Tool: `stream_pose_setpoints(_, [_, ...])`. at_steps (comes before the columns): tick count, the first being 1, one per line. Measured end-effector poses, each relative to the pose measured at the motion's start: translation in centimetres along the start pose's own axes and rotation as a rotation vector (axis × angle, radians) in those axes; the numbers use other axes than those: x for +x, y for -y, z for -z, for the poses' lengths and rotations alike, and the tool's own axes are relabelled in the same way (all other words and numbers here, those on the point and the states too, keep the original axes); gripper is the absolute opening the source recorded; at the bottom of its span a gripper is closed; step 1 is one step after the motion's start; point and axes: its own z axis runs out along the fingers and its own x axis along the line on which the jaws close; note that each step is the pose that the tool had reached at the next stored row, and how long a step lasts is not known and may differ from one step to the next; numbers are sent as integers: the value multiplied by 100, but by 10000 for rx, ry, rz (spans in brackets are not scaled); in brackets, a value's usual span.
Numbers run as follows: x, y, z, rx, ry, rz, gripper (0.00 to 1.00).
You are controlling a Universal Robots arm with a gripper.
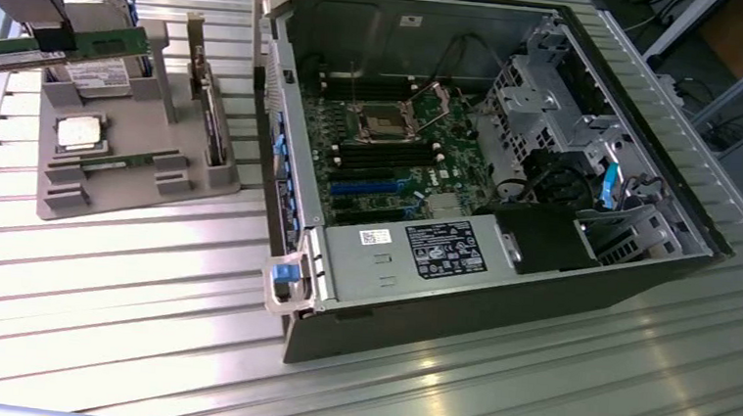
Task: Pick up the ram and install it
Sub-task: 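Pick up the ram and move it above insertion slot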
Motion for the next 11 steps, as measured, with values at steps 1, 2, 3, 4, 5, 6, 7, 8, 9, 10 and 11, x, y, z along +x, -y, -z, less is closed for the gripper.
stream_pose_setpoints(1, [0, 0, 10, -1, 0, 0, 14])
stream_pose_setpoints(2, [-1, -1, 20, -1, 0, 0, 14])
stream_pose_setpoints(3, [-1, -1, 31, 0, 0, 0, 14])
stream_pose_setpoints(4, [-1, -2, 39, 0, 0, 0, 14])
stream_pose_setpoints(5, [-2, -2, 46, 1, 1, 0, 14])
stream_pose_setpoints(6, [-2, -3, 63, 0, 1, 0, 14])
stream_pose_setpoints(7, [0, 8, 66, -3, 1, 2, 14])
stream_pose_setpoints(8, [4, 24, 66, -6, 2, 1, 14])
stream_pose_setpoints(9, [11, 56, 68, -19, 4, 0, 14])
stream_pose_setpoints(10, [16, 79, 69, -29, 7, 0, 14])
stream_pose_setpoints(11, [21, 104, 70, -38, 9, 0, 14])
